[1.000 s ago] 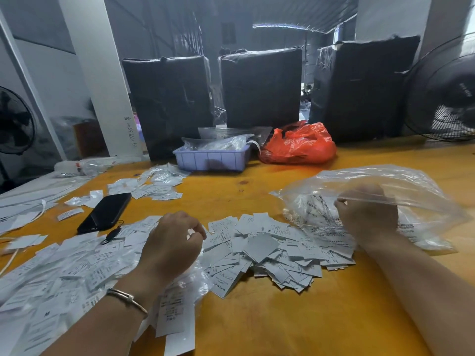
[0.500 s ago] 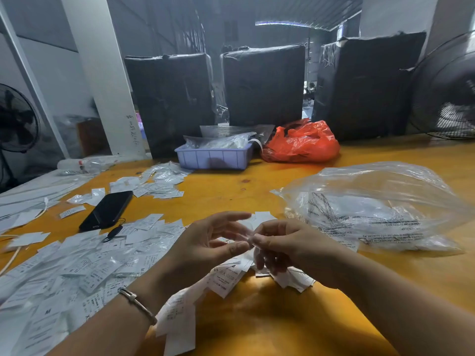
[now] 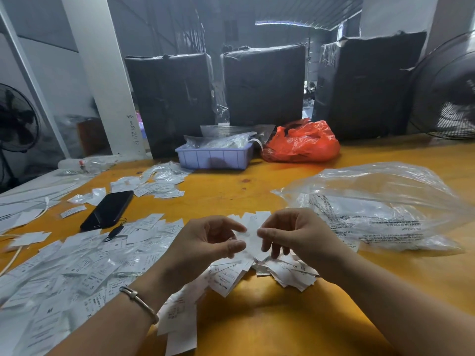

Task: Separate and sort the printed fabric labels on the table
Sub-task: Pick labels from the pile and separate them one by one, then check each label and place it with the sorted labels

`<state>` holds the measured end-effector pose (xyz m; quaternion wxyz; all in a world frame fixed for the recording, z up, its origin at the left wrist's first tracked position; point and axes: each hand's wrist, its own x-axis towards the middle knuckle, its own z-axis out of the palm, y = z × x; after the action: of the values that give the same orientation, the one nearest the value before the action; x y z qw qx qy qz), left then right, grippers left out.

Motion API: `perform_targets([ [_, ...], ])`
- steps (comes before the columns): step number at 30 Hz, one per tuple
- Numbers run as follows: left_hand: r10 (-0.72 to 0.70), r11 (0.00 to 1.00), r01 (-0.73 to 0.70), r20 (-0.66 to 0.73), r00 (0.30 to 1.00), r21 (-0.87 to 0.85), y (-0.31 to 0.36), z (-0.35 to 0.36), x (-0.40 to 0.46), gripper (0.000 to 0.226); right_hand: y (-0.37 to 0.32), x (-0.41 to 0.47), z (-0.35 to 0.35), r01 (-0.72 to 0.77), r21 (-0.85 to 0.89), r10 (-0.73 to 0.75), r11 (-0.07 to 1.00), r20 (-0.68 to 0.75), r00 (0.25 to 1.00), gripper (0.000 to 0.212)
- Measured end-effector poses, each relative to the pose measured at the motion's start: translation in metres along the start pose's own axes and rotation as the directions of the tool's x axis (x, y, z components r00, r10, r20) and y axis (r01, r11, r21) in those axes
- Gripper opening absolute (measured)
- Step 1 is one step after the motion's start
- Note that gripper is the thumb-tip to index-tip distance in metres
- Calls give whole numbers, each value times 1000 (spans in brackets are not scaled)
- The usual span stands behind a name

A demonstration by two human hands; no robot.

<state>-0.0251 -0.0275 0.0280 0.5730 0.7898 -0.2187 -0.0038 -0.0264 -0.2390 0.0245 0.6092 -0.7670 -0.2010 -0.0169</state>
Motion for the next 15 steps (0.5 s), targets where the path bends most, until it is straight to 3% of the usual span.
perform_targets([
  [4,-3,998,7,-59,998,61,-3,-2,1,35,1,2,0,66,-156,-86,986,-125,988,12],
  [7,-20,995,34,-141,990,97,-7,-7,2,30,6,6,-10,-17,-449,-112,893,-258,960,7],
  [12,-66,990,91,-212,975,107,-9,-11,3,12,10,5,-13,-233,-685,122,690,-206,971,57],
  [15,-79,991,102,-223,972,90,-8,-10,3,11,12,6,-7,-201,-739,88,643,-189,978,54],
])
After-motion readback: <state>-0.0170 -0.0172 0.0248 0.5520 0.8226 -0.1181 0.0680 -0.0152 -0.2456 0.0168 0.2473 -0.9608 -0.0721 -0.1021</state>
